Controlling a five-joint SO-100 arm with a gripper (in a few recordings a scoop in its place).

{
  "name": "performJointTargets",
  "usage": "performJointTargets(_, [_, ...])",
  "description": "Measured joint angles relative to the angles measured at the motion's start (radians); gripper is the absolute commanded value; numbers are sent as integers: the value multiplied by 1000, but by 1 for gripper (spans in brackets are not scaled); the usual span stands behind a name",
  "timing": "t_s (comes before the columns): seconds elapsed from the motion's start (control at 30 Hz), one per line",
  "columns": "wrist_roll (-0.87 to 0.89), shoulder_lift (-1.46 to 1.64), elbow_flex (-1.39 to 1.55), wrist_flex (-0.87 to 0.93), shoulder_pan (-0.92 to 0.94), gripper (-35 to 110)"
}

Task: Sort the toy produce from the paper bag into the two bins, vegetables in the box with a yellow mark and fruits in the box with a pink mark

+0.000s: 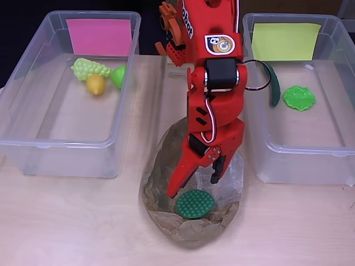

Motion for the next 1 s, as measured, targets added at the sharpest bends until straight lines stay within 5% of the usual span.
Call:
performJointTargets(0.4, [-66, -265, -247, 54, 12, 55])
performJointTargets(1.0, [-71, -472, -649, 388, 34, 34])
